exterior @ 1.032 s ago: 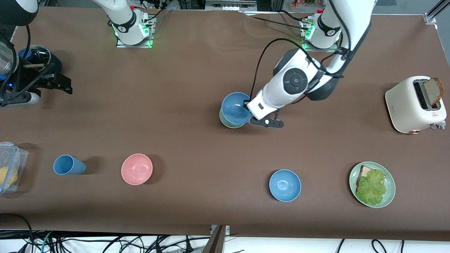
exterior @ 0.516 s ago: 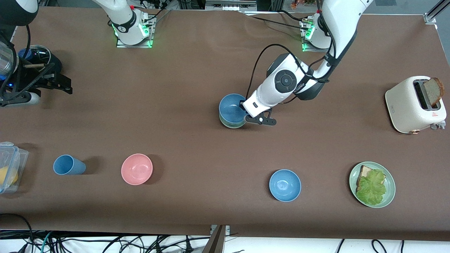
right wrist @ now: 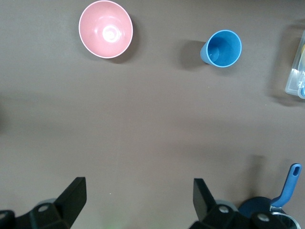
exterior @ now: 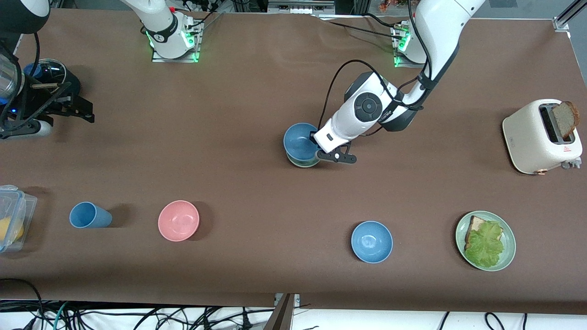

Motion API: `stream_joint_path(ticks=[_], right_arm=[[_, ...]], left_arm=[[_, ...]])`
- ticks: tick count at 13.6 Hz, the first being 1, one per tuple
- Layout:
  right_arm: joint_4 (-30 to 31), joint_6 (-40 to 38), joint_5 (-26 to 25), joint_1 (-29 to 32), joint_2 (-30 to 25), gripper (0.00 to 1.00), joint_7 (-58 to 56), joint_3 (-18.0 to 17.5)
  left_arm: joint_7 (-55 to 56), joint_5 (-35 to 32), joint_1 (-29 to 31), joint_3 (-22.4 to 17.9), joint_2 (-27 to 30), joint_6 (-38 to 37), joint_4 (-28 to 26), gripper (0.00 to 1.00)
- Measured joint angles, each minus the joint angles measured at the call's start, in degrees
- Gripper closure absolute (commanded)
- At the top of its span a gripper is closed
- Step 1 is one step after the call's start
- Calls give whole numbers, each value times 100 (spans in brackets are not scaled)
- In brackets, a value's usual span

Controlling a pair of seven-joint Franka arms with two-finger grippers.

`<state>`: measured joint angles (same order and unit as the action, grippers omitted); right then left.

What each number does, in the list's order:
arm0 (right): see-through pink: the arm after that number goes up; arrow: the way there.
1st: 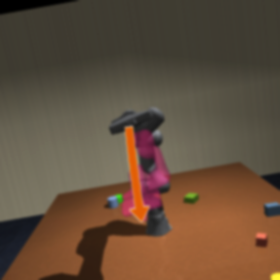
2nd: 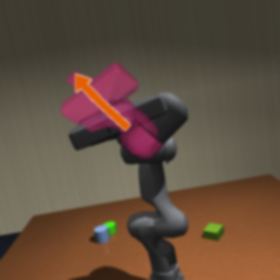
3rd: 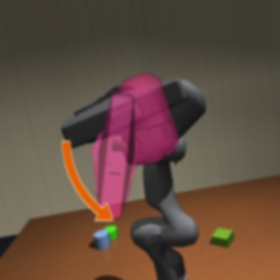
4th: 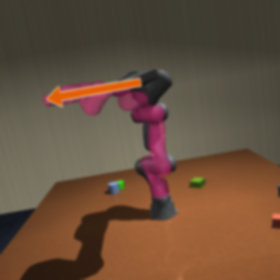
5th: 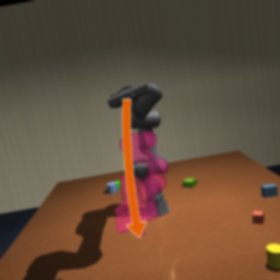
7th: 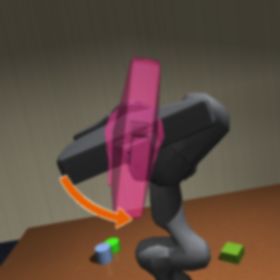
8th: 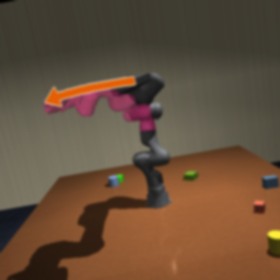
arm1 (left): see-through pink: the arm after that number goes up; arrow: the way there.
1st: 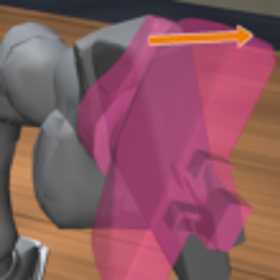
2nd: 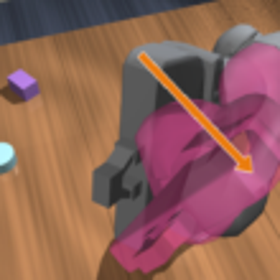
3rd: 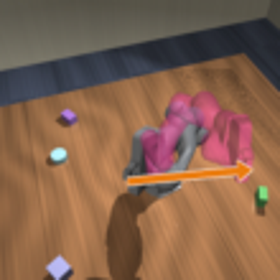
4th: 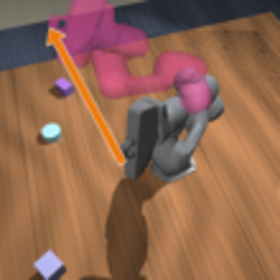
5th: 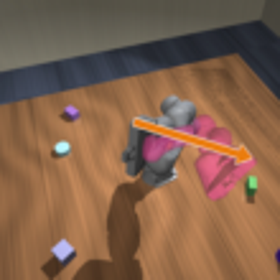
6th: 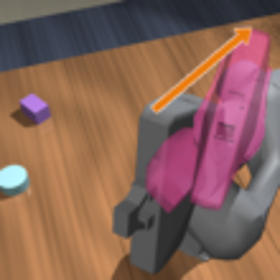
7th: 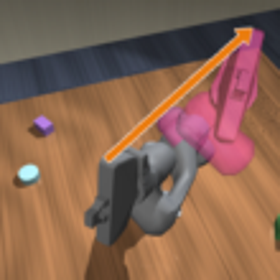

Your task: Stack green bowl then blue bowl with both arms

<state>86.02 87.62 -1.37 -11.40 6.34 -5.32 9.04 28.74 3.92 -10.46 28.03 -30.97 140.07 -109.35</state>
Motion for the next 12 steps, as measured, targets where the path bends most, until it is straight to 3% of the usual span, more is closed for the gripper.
stream_joint_path(ticks=[1,2,3,4,8,12], right_arm=[[0,0,0,0,0,1,0,0],[0,0,0,0,0,1,0,0],[0,0,0,0,0,1,0,0],[0,0,0,0,0,1,0,0],[0,1,0,0,0,1,0,0],[0,3,0,0,0,1,0,0]], left_arm=[[0,0,0,-9,-44,59,-1,100],[0,0,-1,-11,-84,85,-2,93],[0,0,-4,-11,-114,107,-2,13],[4,-1,-6,-12,-127,116,-3,0],[37,-1,0,-33,-108,92,17,0],[108,-1,84,-73,177,-645,239,0]])
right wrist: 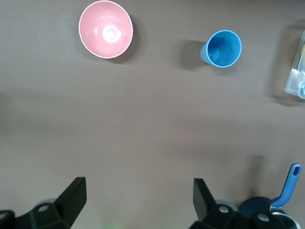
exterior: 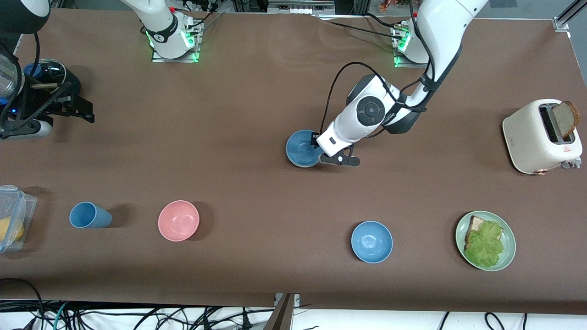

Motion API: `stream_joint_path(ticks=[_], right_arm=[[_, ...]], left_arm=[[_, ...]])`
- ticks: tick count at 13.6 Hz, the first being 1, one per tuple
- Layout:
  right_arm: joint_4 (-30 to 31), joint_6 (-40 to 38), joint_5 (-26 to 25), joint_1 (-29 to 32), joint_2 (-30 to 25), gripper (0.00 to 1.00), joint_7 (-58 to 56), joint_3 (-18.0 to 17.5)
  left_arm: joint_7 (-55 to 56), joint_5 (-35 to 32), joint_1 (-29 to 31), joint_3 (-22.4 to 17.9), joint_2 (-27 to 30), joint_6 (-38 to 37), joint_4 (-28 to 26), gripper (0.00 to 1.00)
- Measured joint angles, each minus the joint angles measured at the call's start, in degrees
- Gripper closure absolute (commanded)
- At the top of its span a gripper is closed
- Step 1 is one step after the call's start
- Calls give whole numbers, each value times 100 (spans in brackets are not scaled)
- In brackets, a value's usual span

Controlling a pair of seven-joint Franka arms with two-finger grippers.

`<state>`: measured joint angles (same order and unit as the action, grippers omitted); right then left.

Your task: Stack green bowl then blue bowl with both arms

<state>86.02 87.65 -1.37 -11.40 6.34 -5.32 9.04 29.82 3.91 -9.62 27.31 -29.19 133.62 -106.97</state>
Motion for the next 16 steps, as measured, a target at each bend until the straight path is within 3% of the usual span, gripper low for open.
stream_joint_path(ticks=[4,8,12,14,16], right_arm=[[0,1,0,0,1,1,0,0],[0,3,0,0,2,1,0,-2],[0,9,0,-1,4,1,0,-6],[0,11,0,-1,4,1,0,-11],[0,11,0,-1,4,1,0,-14]], left_arm=[[8,-59,436,-58,567,-1709,633,0],[-60,-673,738,-75,846,-3763,1803,0],[-1261,-758,1315,-153,907,-5117,3010,0],[-2159,-757,1457,-634,1139,-5227,3177,0],[-2617,-750,1246,-1386,1477,-5105,3011,0]])
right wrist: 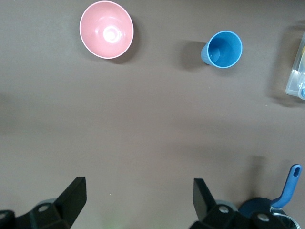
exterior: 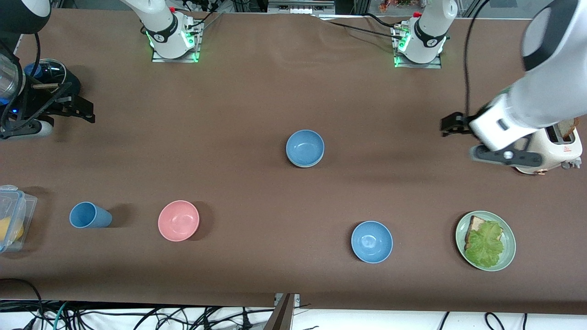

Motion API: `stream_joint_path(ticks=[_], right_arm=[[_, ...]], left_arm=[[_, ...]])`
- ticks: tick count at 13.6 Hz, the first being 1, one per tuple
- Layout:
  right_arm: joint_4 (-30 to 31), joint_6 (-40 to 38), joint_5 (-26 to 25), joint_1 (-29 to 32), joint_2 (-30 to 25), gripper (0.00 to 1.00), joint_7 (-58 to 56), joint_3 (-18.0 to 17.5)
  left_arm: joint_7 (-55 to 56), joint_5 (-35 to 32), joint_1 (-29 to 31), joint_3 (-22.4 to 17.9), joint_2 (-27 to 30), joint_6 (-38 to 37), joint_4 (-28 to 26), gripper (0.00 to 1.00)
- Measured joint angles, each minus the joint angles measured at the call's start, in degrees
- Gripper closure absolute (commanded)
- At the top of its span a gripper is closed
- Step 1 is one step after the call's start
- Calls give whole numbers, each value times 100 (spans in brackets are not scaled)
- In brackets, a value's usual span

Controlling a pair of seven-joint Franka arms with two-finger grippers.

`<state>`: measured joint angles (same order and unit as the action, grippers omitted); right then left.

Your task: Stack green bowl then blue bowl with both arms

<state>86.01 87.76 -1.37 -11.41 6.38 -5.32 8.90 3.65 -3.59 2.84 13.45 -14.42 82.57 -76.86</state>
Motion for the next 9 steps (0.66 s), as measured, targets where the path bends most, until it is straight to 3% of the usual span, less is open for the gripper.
stream_joint_path(ticks=[3,5,9], right_arm=[[0,1,0,0,0,1,0,-3],[0,2,0,0,1,1,0,-6],[0,2,0,0,1,1,0,-7]], left_arm=[[-88,9,-311,-589,766,922,-1010,0],[-83,22,-730,-930,1345,1141,-1699,0],[-77,22,-943,-1100,1709,1181,-2115,0]])
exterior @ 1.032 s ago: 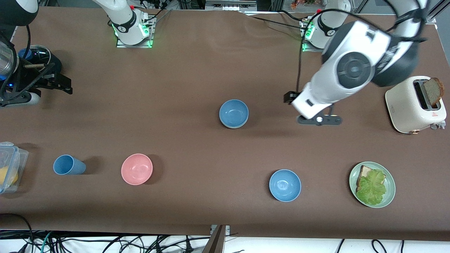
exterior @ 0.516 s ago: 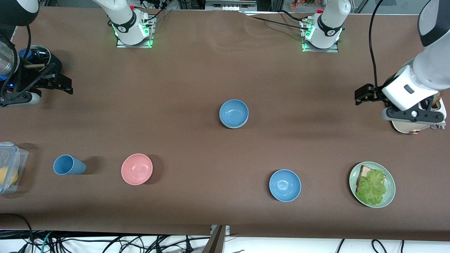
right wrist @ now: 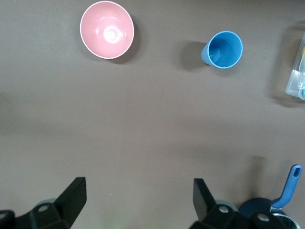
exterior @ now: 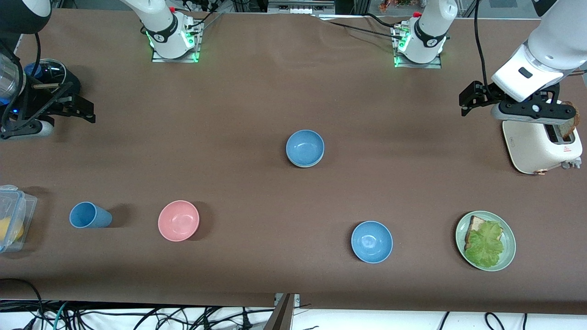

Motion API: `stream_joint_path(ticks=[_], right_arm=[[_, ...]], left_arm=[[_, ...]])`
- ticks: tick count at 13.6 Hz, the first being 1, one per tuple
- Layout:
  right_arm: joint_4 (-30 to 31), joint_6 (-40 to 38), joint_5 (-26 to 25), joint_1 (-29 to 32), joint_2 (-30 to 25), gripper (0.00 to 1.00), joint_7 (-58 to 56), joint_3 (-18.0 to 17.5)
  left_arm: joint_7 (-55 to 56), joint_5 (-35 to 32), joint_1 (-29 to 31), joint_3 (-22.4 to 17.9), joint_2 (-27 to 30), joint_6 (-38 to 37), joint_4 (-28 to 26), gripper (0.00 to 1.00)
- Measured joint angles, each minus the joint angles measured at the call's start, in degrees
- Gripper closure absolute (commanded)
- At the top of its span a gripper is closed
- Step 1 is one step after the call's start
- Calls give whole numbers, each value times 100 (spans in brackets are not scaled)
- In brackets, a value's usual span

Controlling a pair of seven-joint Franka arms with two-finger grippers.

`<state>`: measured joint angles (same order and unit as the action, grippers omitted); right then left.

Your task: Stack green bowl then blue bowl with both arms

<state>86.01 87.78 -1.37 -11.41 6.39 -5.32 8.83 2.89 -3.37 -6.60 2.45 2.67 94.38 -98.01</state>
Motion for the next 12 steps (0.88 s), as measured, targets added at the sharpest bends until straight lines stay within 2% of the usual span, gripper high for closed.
stream_joint_path(ticks=[7,12], right_arm=[[0,3,0,0,0,1,5,0],[0,3,0,0,0,1,7,0]], left_arm=[[4,179,274,-94,-67,-10,-55,0],[4,190,464,-3,-105,-10,-55,0]])
